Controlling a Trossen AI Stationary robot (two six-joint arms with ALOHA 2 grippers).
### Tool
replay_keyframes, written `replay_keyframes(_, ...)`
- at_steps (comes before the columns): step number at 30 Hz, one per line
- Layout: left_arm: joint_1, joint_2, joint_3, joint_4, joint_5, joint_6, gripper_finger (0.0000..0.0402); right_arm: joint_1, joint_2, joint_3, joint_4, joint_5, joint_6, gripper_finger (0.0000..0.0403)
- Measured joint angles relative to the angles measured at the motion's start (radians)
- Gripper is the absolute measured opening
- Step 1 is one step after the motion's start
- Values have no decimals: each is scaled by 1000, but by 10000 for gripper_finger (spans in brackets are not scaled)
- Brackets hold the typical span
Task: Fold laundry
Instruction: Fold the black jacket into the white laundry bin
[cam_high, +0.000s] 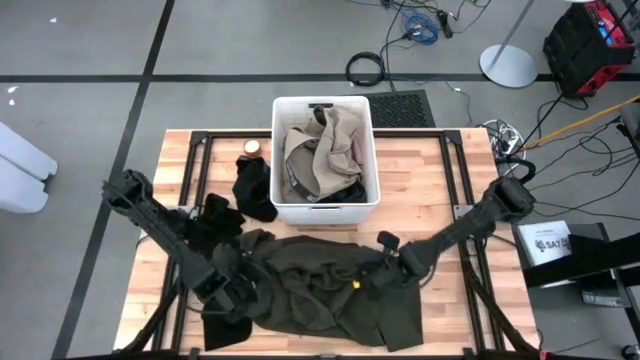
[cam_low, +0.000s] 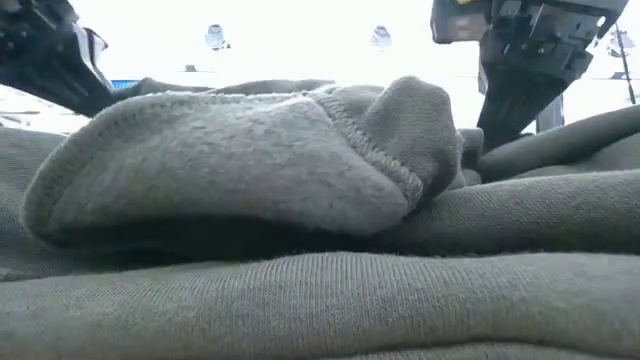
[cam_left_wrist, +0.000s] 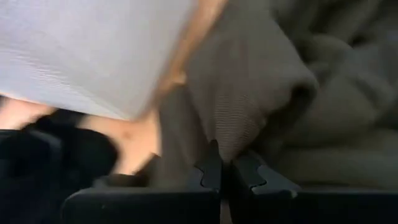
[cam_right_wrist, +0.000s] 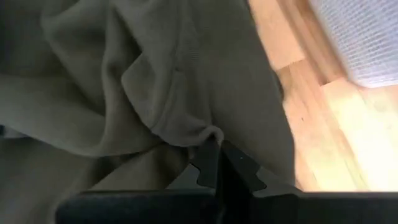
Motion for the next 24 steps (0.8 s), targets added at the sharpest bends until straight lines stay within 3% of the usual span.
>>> replay_keyframes(5,92,0,-3,65,385,172,5,-75,-1,-57,65,-298,-48,0)
replay_keyframes(7,124,0,-3,60,500,218,8,-88,-1,-57,77,-369,-53,0)
replay_keyframes(14,181,-3,5,48,532,299,62,-102,-1,26,33,-402,-100,29)
replay_keyframes(19,193,-3,64,-13,533,329,110,-103,0,183,-132,-426,-105,95)
replay_keyframes(24,187,-4,167,-140,518,313,128,-63,0,353,-297,-424,-34,165)
